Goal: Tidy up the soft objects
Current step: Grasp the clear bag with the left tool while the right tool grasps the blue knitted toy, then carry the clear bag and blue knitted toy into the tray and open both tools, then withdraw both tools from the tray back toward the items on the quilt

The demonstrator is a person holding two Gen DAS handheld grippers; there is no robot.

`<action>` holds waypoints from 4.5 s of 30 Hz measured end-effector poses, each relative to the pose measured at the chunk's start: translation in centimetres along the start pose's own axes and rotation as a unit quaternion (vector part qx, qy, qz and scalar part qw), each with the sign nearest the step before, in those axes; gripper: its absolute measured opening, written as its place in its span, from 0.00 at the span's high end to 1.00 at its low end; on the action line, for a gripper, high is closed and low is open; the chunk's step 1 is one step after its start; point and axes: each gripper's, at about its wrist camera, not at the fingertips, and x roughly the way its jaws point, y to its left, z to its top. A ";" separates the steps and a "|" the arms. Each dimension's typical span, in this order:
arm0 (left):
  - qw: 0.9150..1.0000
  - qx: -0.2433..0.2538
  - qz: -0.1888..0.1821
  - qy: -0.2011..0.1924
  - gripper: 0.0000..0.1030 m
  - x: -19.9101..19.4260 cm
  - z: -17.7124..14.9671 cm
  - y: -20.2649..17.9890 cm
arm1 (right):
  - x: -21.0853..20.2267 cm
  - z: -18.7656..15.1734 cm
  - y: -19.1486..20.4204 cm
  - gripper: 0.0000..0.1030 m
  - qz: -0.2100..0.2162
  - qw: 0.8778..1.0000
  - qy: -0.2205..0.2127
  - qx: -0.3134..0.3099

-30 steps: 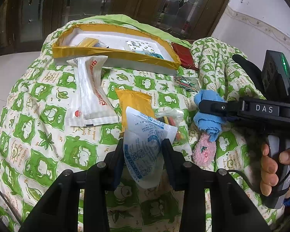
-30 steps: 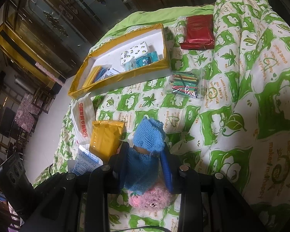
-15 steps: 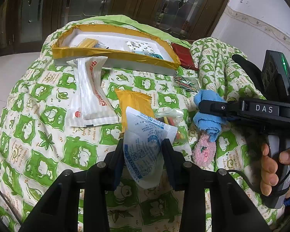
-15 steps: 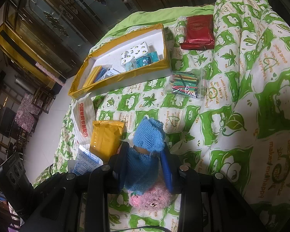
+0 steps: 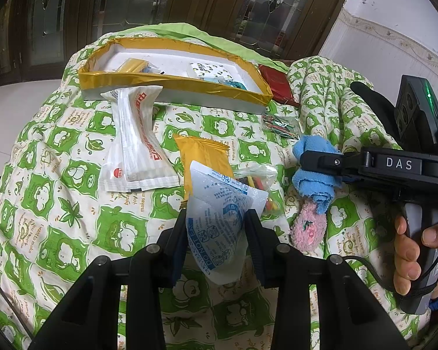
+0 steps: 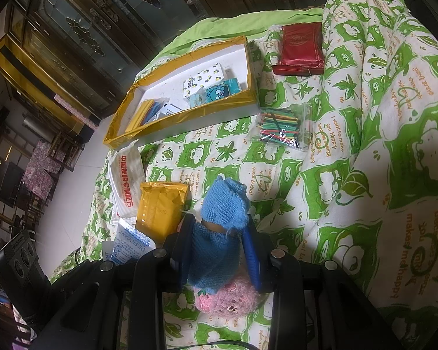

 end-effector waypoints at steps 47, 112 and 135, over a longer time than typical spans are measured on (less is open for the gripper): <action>0.998 -0.028 0.034 -0.043 0.64 -2.6 7.0 5.0 | -1.3 11.0 3.4 0.67 0.034 0.999 -0.012 -0.022; 0.985 -0.095 0.099 -0.105 0.13 -2.4 10.4 11.0 | 7.6 12.7 7.1 0.36 0.024 0.998 0.005 -0.061; 0.993 -0.074 0.060 -0.064 0.13 -2.7 3.6 5.1 | -1.6 0.0 1.3 0.36 0.068 0.993 0.084 0.056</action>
